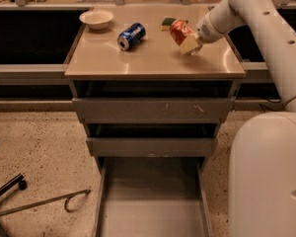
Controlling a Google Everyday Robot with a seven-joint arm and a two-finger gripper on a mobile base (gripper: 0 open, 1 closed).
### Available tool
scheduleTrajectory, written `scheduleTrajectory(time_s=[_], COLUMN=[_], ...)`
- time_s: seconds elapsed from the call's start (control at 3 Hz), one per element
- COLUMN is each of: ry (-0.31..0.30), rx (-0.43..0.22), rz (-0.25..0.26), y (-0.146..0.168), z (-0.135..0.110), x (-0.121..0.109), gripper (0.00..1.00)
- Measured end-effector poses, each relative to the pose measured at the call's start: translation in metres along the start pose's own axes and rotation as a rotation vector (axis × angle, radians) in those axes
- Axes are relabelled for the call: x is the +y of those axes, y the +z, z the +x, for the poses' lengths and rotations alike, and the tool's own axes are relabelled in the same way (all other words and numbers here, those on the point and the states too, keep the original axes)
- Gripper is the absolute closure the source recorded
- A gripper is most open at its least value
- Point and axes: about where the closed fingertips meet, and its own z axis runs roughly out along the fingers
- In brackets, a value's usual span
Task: Pick coke can from bottom drawer and place on counter
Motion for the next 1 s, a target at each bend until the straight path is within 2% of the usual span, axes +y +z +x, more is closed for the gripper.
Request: scheduleTrajectory(time_s=[0.67,1.0], ry=[0.022,0.022], rx=[0.028,0.027], rz=[-0.083,-0.084], y=[0.0289,0.0289], z=[0.0101,0.0099], x=[0.0024,0.0024], gripper=[1.0,0.81])
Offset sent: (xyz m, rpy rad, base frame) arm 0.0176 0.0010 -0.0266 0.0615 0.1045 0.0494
